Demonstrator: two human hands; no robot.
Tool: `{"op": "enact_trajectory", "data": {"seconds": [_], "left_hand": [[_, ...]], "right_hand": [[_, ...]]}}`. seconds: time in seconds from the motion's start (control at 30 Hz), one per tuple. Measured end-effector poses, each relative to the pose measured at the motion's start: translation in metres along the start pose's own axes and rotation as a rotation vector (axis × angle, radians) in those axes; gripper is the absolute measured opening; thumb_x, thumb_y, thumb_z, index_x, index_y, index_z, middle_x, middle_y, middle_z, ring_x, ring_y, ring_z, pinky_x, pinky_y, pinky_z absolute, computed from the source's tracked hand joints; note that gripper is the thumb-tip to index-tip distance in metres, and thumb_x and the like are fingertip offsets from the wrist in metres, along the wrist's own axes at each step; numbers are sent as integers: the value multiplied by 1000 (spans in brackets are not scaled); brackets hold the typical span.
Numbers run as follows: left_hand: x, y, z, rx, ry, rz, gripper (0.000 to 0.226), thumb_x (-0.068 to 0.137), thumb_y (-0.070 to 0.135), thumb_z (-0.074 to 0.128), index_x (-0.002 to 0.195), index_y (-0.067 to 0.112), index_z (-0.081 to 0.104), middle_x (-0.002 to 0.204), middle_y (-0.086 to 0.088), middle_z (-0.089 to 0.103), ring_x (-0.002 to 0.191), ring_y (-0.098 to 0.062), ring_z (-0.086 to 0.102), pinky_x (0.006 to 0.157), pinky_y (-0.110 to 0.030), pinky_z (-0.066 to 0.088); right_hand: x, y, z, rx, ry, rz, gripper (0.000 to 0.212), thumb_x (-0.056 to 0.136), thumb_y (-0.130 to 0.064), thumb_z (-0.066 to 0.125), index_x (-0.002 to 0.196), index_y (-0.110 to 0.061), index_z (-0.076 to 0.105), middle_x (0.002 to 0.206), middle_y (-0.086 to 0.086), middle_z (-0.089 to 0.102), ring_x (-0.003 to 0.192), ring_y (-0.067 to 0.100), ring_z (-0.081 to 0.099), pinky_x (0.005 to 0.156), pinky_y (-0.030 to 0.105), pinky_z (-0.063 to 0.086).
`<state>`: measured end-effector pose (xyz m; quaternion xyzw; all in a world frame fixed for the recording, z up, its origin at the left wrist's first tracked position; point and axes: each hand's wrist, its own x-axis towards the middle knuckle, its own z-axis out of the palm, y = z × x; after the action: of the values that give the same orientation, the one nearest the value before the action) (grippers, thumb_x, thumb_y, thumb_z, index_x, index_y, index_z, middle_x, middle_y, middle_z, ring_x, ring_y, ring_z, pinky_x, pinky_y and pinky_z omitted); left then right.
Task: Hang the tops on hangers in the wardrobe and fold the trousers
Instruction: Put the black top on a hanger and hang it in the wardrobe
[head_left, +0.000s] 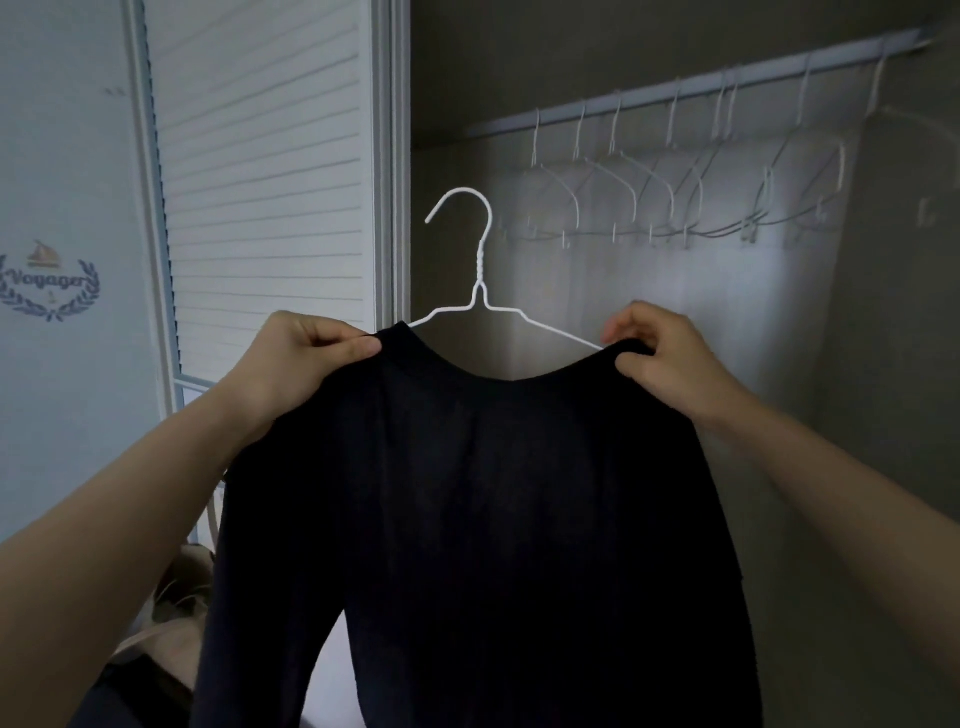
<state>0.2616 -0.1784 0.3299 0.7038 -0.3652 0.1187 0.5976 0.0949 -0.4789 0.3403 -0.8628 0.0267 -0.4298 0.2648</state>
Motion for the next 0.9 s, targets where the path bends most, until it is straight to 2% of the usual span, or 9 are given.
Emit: {"op": "enact_trajectory", "data": {"seconds": [0.17, 0.27, 0.33, 0.4, 0.43, 0.5, 0.57, 0.73, 0.9], "left_hand": [[15, 8, 2, -14, -39, 50, 6, 81, 25, 75, 83, 23, 80, 82, -1, 77, 75, -12, 73, 64, -17, 57], [24, 9, 5, -51, -28, 82, 6, 78, 27, 76, 83, 25, 80, 82, 0, 77, 75, -12, 73, 61, -15, 55], [32, 9, 5, -95, 12, 102, 6, 78, 26, 76, 82, 26, 80, 82, 1, 77, 75, -10, 73, 60, -14, 54], [40, 10, 3, -128, 40, 116, 6, 80, 25, 75, 82, 28, 80, 83, 2, 77, 76, -9, 73, 61, -13, 53], [45, 11, 4, -133, 44, 120, 7, 80, 25, 75, 82, 30, 80, 83, 3, 77, 76, -9, 73, 61, -13, 53], [52, 13, 7, -105, 28, 133, 8, 81, 26, 75, 81, 32, 79, 83, 3, 77, 75, -7, 72, 60, -11, 53], [59, 18, 13, -77, 11, 155, 12, 82, 25, 74, 78, 35, 79, 81, 5, 76, 72, -3, 71, 58, -9, 51], [77, 27, 19, -60, -124, 166, 8, 82, 29, 73, 85, 32, 80, 83, 5, 77, 75, -7, 73, 59, -10, 52], [86, -1, 21, -113, -266, 94, 18, 80, 31, 71, 91, 21, 80, 91, -7, 77, 85, -22, 74, 64, -19, 57]], "right_hand": [[13, -26, -12, 115, -196, -106, 40, 73, 22, 46, 95, -6, 64, 79, 10, 49, 71, 17, 47, 64, 18, 37], [15, -23, -16, 159, -140, -62, 43, 77, 15, 51, 106, -13, 62, 95, 8, 54, 84, 17, 56, 79, 20, 43], [19, -11, -24, 6, -74, -2, 33, 83, 0, 59, 110, -18, 62, 106, 4, 56, 95, 17, 59, 85, 22, 44], [20, -1, -32, -213, -81, 68, 17, 92, -24, 59, 100, -11, 65, 95, 3, 61, 84, 15, 59, 74, 18, 44], [20, 3, -36, -265, -98, 82, 28, 95, -33, 55, 87, -7, 64, 81, 2, 61, 73, 14, 58, 63, 16, 42], [20, 7, -39, -281, -78, 50, 39, 98, -35, 49, 69, -9, 54, 61, -2, 53, 55, 8, 50, 49, 13, 35], [21, 5, -42, -270, -59, -15, 38, 99, -33, 47, 68, -11, 49, 60, -5, 49, 50, 2, 44, 50, 14, 36], [17, -5, -67, 262, -151, 219, 31, 92, -32, 59, 72, -14, 74, 70, 1, 71, 63, 12, 68, 56, 19, 50], [13, -8, -92, 538, 2, 586, 24, 83, -31, 68, 75, -10, 75, 72, 6, 72, 60, 20, 70, 49, 24, 53]]}}
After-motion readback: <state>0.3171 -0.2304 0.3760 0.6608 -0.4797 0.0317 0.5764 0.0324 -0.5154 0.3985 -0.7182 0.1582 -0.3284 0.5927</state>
